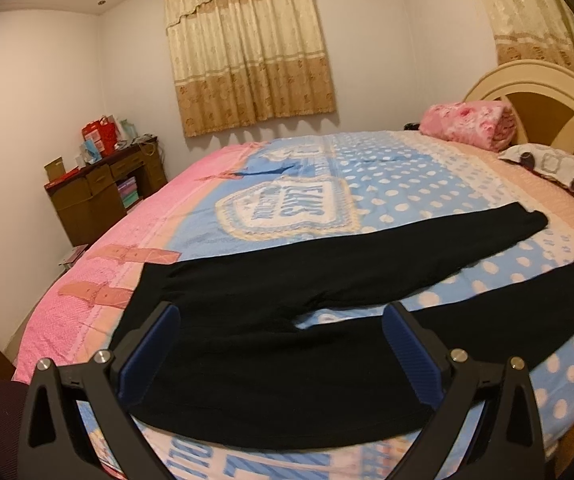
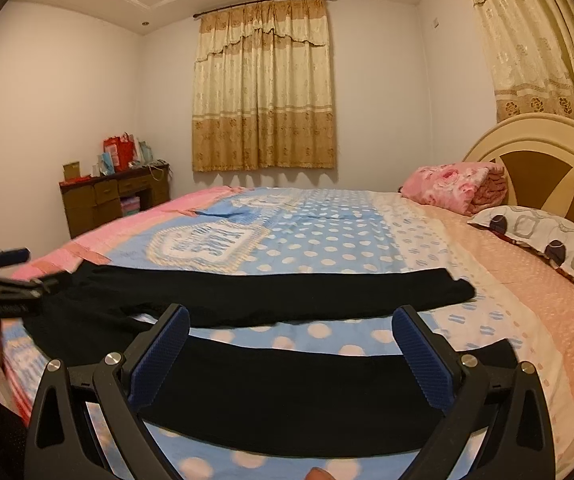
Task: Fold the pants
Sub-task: 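Grasp the black pants leg hems with the left and right grippers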
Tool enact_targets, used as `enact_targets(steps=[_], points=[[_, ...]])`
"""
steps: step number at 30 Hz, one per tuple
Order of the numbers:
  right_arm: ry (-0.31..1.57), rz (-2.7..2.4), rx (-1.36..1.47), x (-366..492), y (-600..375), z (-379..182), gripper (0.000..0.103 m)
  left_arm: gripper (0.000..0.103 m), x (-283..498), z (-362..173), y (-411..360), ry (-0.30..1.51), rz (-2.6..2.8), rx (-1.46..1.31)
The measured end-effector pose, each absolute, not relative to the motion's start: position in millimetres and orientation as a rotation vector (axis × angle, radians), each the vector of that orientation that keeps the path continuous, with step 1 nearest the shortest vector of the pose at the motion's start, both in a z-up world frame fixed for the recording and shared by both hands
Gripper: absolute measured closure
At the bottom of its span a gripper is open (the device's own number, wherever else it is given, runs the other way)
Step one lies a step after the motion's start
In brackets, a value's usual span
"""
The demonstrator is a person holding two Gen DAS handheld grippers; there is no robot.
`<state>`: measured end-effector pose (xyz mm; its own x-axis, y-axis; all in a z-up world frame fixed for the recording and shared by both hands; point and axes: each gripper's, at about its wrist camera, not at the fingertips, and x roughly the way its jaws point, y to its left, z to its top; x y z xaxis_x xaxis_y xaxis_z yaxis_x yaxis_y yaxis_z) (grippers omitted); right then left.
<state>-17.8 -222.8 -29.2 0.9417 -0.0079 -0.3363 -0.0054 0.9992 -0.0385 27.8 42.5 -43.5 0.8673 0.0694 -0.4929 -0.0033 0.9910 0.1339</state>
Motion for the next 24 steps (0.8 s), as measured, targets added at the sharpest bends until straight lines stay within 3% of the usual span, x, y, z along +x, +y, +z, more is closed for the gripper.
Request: enact_targets(steps=[8, 16, 18, 20, 24], points=[[0.431, -0.111, -0.11, 41.6, -317.7, -27.2, 0.001, 0.0, 97.0, -62.6, 125.3, 0.61, 0.196, 0.123], [0.567, -0.224, 0.041, 148.5, -431.5, -30.5, 0.002, 0.0, 181.3, -93.9, 193.9, 0.755, 0.312, 0.069], [0.605, -0.249, 0.058, 176.3, -453.2, -36.4, 0.007, 0.0, 194.7, -99.9, 202.2, 0.779, 0.324, 0.063], [0.649, -0.236, 0.081, 200.1, -472.2, -44.8, 0.023, 0.0, 210.7, -106.4, 211.9, 0.802, 0.328, 0.058], [0.744, -0.212, 0.148, 246.5, -501.0, -65.4, 0.024, 0.0, 241.5, -118.0, 228.3, 0.845, 0.317, 0.029]])
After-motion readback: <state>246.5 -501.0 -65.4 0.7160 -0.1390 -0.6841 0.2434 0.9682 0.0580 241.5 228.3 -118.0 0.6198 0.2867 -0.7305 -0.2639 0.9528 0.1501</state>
